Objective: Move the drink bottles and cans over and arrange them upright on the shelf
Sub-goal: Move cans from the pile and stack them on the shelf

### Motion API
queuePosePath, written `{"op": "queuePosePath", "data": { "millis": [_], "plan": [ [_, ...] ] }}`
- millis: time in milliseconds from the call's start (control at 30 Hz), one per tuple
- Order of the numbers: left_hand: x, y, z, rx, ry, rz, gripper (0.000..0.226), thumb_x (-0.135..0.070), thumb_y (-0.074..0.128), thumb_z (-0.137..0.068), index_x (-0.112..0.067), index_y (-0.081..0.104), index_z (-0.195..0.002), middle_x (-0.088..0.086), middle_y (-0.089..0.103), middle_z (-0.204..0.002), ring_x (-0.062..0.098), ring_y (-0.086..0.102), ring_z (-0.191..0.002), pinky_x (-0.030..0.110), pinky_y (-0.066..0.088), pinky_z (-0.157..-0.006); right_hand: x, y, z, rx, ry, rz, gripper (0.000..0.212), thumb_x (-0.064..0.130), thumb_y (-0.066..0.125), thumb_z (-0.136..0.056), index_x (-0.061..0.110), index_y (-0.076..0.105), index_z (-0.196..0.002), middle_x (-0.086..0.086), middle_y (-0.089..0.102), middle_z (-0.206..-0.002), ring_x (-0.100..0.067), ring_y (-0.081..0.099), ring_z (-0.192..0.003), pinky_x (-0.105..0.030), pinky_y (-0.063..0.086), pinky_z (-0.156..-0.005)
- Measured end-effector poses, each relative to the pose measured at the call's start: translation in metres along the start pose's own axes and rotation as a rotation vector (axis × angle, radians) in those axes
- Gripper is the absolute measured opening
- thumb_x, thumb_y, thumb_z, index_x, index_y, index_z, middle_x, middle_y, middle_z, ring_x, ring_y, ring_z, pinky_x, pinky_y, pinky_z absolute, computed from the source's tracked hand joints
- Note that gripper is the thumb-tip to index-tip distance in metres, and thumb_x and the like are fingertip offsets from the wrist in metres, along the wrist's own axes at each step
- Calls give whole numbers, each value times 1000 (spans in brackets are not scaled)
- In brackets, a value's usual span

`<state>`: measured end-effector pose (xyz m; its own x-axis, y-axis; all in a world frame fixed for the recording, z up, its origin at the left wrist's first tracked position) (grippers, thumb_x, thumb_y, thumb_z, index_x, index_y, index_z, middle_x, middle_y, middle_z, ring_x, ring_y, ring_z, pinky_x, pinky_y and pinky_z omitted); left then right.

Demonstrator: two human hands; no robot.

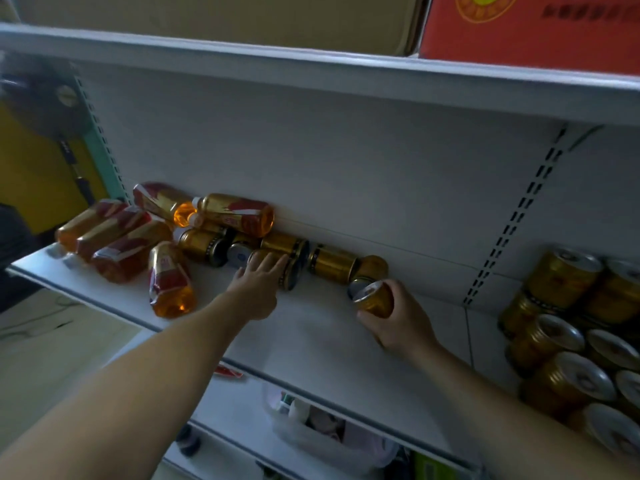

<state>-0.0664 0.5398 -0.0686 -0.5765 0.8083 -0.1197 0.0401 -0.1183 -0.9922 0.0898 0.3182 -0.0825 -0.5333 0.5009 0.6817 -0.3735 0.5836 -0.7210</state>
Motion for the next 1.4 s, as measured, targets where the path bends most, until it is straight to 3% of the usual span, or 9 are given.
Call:
{"op": "queuePosePath", "data": {
  "millis": [100, 200, 500, 700, 867, 1067, 1167, 1267, 1400],
  "plan": [
    [3, 8, -3, -76, -37, -141, 82, -17, 52, -87, -26, 0, -150, 10, 9, -151, 35, 7, -139, 45, 19, -113, -12, 10, 2, -73, -67, -228, 64, 32, 85, -67, 28, 50, -120, 1, 59, -119, -19, 57, -105, -34, 47, -87],
    [13, 10, -4, -118, -35, -116, 76, -24, 59, -85, -27, 15, -147, 10, 9, -152, 38, 0, -141, 51, 17, -113, -20, 22, 8, -141, -38, -411, 68, 18, 87, -66, 27, 44, -117, -3, 51, -120, -14, 54, -102, -14, 42, -80],
    [27, 4, -1, 39, 82, -139, 102, -46, 73, -68, -26, 10, -146, 7, 36, -142, 36, 25, -126, 46, 35, -100, -21, 17, 19, -95, 58, -351, 70, 27, 86, -67, 33, 40, -120, 5, 55, -118, -13, 54, -105, -26, 41, -84],
    [9, -3, 17, 171, 341, -141, 79, -28, 74, -68, -24, 24, -130, 6, 42, -126, 26, 29, -118, 36, 36, -87, -15, 9, 55, -161, 149, -356, 70, 32, 84, -66, 41, 36, -116, 22, 51, -105, 4, 52, -90, -15, 39, -69],
    [-6, 3, 24, 197, 436, 55, 74, -50, 75, -63, -35, 35, -123, -4, 44, -106, 20, 36, -104, 33, 34, -77, -16, 5, 88, -200, 195, -331, 71, 30, 84, -68, 41, 35, -119, 22, 50, -106, -3, 52, -95, -18, 38, -74],
    [-49, 26, 35, 45, 249, 816, 92, -42, 89, -47, -35, 35, -122, -3, 47, -106, 20, 52, -95, 37, 48, -79, -14, -22, 117, -341, 192, -211, 68, 33, 85, -64, 42, 39, -113, 20, 52, -105, -8, 53, -99, -18, 39, -77],
    [-75, 32, 42, -87, 344, 666, 86, -46, 84, -54, -33, 42, -127, -6, 40, -118, 20, 43, -110, 30, 39, -86, -8, -46, 123, -398, 158, -230, 67, 37, 84, -65, 41, 43, -117, 16, 54, -113, -9, 54, -106, -27, 44, -90],
    [-106, 32, 47, -46, 500, 550, 89, -44, 74, -68, -39, 26, -143, -4, 28, -142, 22, 27, -127, 35, 30, -102, -4, -78, 121, -452, 109, -245, 67, 43, 82, -65, 40, 45, -121, 16, 55, -116, -7, 53, -107, -27, 42, -89],
    [-155, 33, 55, 15, 665, 427, 94, -38, 69, -68, -39, 14, -145, -5, 25, -144, 26, 32, -124, 31, 33, -94, -17, -133, 112, -559, 85, -249, 72, 45, 81, -66, 42, 42, -126, 28, 50, -112, 3, 50, -102, -15, 35, -82]
  ]
}}
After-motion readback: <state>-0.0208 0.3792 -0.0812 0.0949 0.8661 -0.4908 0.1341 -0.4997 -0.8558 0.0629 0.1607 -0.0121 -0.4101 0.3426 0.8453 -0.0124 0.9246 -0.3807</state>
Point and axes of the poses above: each hand's wrist, its own z-axis away from the middle knuckle, its own y-axis out of the palm, x = y × z, the point moved 1 cm from there along -z, towards the middle knuckle
